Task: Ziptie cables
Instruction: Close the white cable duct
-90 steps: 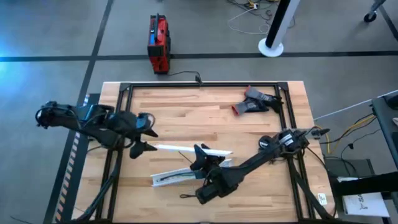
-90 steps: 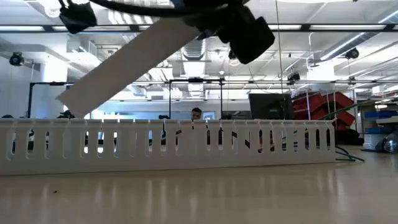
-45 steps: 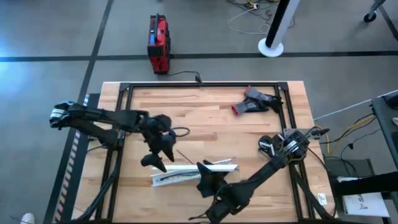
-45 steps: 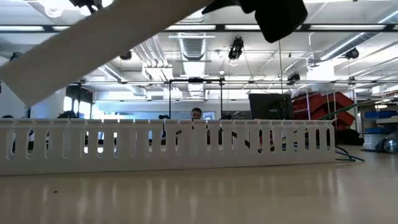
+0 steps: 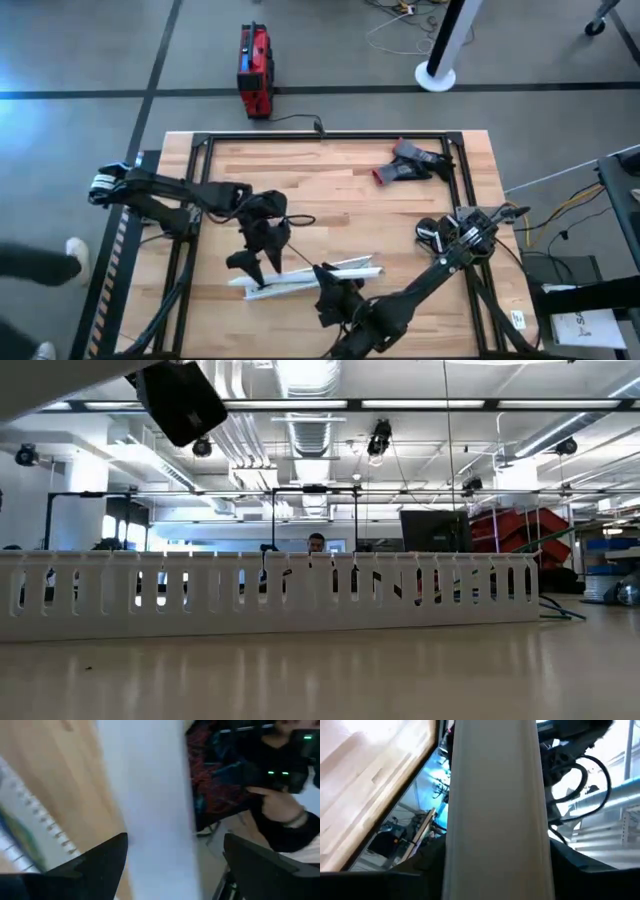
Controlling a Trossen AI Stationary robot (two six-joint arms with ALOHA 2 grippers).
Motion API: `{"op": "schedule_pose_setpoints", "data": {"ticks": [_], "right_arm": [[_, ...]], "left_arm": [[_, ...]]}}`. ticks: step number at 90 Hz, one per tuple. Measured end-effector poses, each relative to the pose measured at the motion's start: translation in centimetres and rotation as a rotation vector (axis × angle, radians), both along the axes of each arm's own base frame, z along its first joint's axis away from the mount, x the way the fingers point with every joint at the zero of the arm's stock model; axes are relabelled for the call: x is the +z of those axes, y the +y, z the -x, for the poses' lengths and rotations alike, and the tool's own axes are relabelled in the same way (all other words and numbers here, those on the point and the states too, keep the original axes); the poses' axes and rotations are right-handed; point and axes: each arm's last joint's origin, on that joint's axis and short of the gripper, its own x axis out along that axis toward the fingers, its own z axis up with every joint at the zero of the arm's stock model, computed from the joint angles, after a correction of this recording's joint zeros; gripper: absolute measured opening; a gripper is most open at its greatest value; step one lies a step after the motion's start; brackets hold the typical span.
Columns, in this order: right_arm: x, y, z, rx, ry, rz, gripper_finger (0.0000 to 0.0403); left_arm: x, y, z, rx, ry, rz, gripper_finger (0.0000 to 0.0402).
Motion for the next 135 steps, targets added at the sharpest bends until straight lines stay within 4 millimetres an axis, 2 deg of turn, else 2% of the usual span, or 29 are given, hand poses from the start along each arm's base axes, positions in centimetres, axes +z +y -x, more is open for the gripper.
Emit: {"op": "schedule_pose_setpoints", "data": {"ticks": [36,46,109,135], "right_arm": [[0.4,0.1,-0.1,0.006,0.011,0.002,0.0208],[1.1,0.2,-0.3,0.01,-0.008,-0.021,0.0208],[1.1,-0.5,-1.1,0.039,0.085,-0.011,0.0208],[1.8,-0.5,-1.4,0.043,0.09,-0.007,0.0208]], "left_arm": [[-2.7,-0.4,0.4,0.013,0.038,0.079,0.0311],[-3.1,-0.5,0.5,0.005,0.043,0.105,0.0311],[-4.2,-1.6,1.1,-0.054,-0.01,0.095,0.0311],[-4.9,-1.8,1.4,-0.067,-0.022,0.108,0.0311]]}}
